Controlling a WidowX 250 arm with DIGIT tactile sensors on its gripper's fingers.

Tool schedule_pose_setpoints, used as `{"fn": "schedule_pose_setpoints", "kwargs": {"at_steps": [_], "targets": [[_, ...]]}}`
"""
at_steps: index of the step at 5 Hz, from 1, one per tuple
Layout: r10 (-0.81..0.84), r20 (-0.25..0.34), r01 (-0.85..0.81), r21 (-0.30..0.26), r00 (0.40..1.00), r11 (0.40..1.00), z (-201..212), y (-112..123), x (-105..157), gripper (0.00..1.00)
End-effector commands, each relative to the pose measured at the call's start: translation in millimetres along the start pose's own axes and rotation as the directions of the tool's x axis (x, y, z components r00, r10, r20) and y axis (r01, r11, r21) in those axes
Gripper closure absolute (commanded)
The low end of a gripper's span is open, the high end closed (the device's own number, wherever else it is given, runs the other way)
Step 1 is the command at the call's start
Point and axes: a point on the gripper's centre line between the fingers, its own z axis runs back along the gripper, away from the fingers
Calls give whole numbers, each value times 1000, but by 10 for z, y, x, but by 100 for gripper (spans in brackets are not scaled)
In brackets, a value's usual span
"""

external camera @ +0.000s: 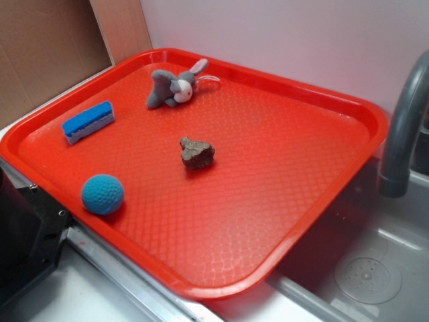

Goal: Grab the blue sponge.

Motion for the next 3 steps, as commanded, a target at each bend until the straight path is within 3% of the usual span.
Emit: {"fn": "schedule_pose_setpoints", "kwargs": {"at_steps": [1,3], "targets": [[0,0,0,0,1000,1000,0,0,0,0],[111,94,-116,54,989,992,-309,441,153,0]]}}
